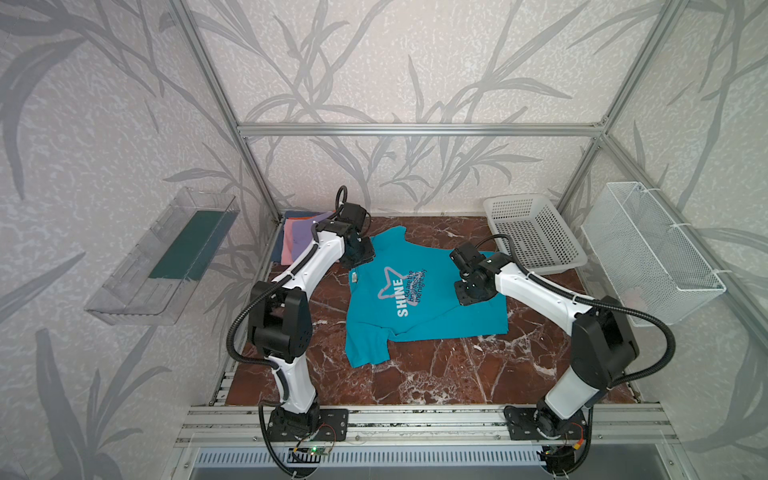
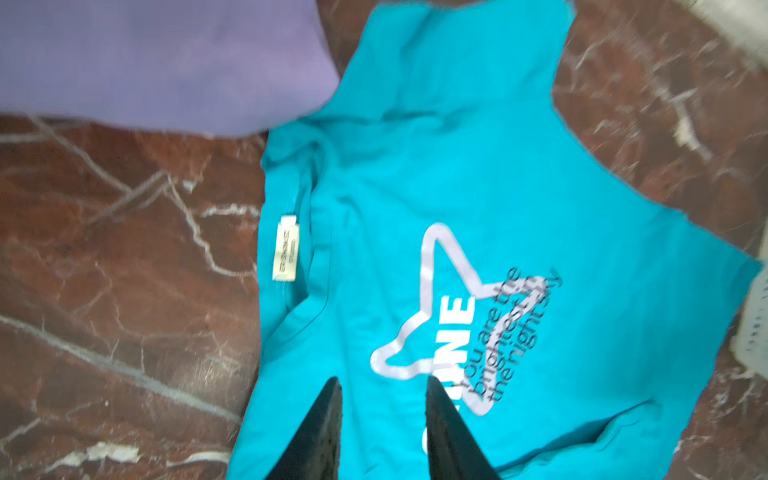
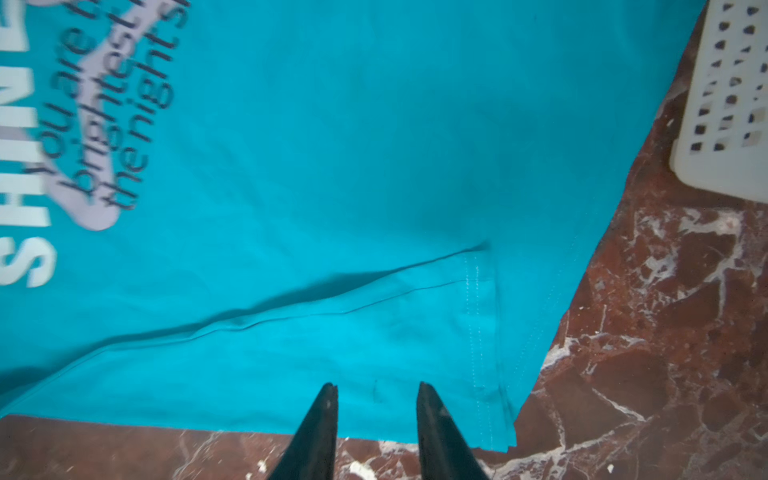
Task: Fold and stack the t-shirts
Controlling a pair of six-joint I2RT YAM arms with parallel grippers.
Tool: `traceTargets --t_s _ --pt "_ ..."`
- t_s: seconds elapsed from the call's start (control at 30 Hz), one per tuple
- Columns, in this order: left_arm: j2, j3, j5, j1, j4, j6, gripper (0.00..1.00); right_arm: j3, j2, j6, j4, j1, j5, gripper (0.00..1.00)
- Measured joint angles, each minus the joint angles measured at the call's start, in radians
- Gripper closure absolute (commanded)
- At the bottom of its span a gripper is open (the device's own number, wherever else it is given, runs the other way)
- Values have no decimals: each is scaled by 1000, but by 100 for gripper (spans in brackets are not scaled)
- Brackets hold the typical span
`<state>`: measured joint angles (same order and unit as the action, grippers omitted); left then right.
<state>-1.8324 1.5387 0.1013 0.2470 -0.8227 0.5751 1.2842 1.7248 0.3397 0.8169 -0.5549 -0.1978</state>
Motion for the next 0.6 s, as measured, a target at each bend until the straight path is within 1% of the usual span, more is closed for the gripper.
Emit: traceTargets --t_s 0.1,0.2,0.3,0.4,0.6 --pt "2 -137 1 1 19 1 64 3 79 -1 1 32 -10 60" --pt "2 -241 3 1 25 2 64 23 147 -5 5 70 -16 56" --pt "2 -299 5 1 39 3 64 61 204 -15 8 101 -31 56" --pt "2 -332 9 1 68 12 65 106 248 -22 7 130 -33 59" --pt "4 -383 24 1 122 44 66 150 293 -38 4 177 -20 60"
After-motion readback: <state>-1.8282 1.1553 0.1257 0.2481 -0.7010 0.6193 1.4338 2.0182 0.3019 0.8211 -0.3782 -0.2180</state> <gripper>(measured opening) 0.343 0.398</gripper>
